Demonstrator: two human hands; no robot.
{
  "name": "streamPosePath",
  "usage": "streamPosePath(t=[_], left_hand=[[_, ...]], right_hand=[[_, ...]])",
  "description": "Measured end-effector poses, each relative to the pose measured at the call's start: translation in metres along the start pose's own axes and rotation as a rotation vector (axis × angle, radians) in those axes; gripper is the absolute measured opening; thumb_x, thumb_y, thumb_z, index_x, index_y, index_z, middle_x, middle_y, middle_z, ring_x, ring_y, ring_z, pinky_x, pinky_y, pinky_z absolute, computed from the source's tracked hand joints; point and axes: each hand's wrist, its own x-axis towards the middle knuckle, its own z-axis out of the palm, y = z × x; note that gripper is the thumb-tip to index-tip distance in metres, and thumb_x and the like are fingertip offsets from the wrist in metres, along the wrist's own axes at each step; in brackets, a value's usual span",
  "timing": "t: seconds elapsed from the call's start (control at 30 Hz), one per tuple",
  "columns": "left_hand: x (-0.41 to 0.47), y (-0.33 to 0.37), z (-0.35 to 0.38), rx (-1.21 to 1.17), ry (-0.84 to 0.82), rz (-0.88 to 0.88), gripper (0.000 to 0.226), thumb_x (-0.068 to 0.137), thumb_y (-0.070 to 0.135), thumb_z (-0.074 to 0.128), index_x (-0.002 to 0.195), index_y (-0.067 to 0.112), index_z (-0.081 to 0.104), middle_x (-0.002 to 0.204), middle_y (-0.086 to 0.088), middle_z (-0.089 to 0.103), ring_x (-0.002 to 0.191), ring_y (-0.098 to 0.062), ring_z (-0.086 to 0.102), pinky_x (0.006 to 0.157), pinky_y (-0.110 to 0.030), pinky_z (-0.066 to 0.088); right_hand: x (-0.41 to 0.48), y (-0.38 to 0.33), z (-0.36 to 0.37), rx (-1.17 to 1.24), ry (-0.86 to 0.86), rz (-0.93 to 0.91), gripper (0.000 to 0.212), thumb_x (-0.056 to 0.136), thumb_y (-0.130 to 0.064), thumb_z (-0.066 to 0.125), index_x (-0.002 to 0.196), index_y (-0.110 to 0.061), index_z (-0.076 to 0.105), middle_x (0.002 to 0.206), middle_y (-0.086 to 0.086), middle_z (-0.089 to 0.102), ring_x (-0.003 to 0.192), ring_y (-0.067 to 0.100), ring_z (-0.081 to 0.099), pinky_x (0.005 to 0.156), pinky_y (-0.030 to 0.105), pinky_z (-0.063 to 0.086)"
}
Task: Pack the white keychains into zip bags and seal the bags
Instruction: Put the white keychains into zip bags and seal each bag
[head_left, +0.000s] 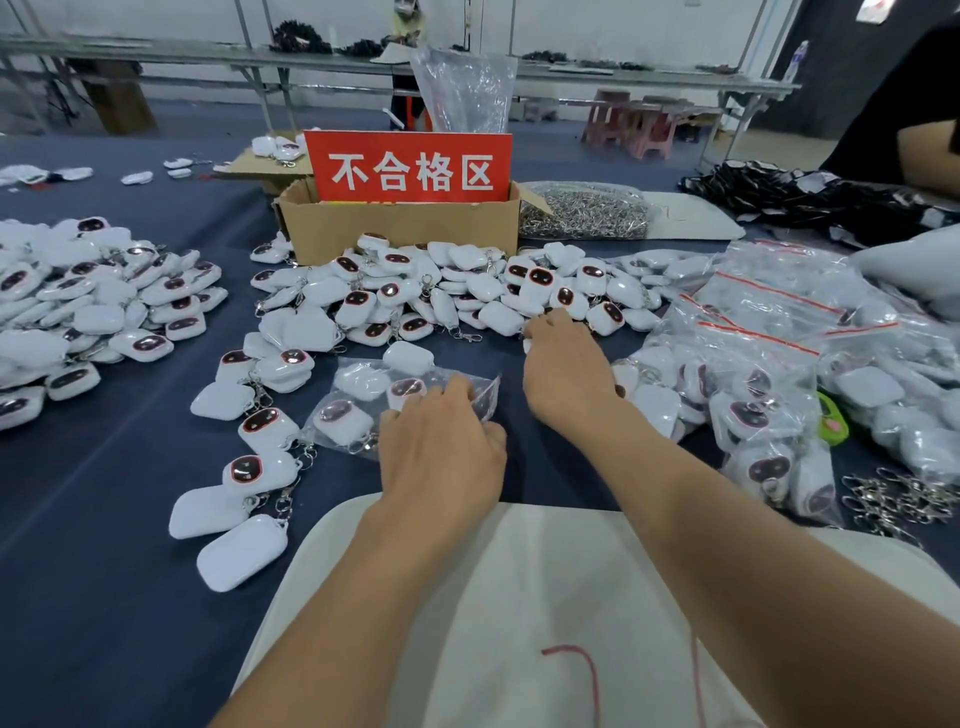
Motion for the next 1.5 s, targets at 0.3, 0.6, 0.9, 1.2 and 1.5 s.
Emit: streamPosePath(t=[0.3,0.6,0.9,1.2,1.5], left_hand=[[-0.006,-0.003,-0.007,0.000,-0.042,0.059,0.027,0.097,0.036,0.052,0.119,0.023,0.059,0.113,-0.003,0.066,0.107,-0.028,0.059,0.084,-0.039,0.040],[-0.019,0.010,-0.009,-0.234,0.144,0.209,0.045,0.082,0.026,0.065,0.127,0.028,0.066,0.116,0.011,0.060,0.107,-0.011,0.052,0.091,-0.027,0.041],[-0.018,0.018,-0.008,-0.598,0.042,0.278,0.036,0.087,0.011,0.073,0.117,0.032,0.074,0.099,0.016,0.069,0.089,0.005,0.058,0.080,-0.007,0.040],[-0.018,0.020,-0.015,-1.036,-0.117,0.128,0.028,0.091,0.017,0.069,0.099,0.042,0.079,0.088,0.014,0.078,0.080,-0.001,0.068,0.077,-0.024,0.052],[-0.022,0.021,-0.020,-1.037,-0.126,0.172,0.033,0.086,0.017,0.072,0.089,0.050,0.079,0.077,0.000,0.076,0.071,-0.015,0.071,0.067,-0.018,0.056]], right_hand=[[-0.086,-0.016,-0.007,-0.130,0.059,-0.095,0.023,0.096,-0.011,0.047,0.118,-0.019,0.050,0.127,0.004,0.048,0.113,0.027,0.051,0.090,0.035,0.036],[-0.129,0.002,-0.019,0.747,0.273,0.212,0.019,0.100,-0.014,0.057,0.105,-0.032,0.062,0.067,-0.012,0.063,0.069,-0.002,0.057,0.064,0.009,0.040],[-0.113,0.006,-0.038,1.226,0.130,0.324,0.015,0.088,-0.006,0.072,0.096,-0.018,0.072,0.067,0.000,0.074,0.054,0.007,0.061,0.054,0.018,0.046],[-0.115,0.010,-0.046,1.329,-0.002,0.319,0.019,0.095,-0.005,0.064,0.099,-0.015,0.080,0.069,0.003,0.064,0.060,0.011,0.052,0.060,0.024,0.043],[-0.115,0.007,-0.045,1.160,0.142,0.296,0.028,0.089,-0.006,0.066,0.075,-0.026,0.079,0.049,-0.012,0.059,0.049,0.005,0.047,0.051,0.014,0.040]])
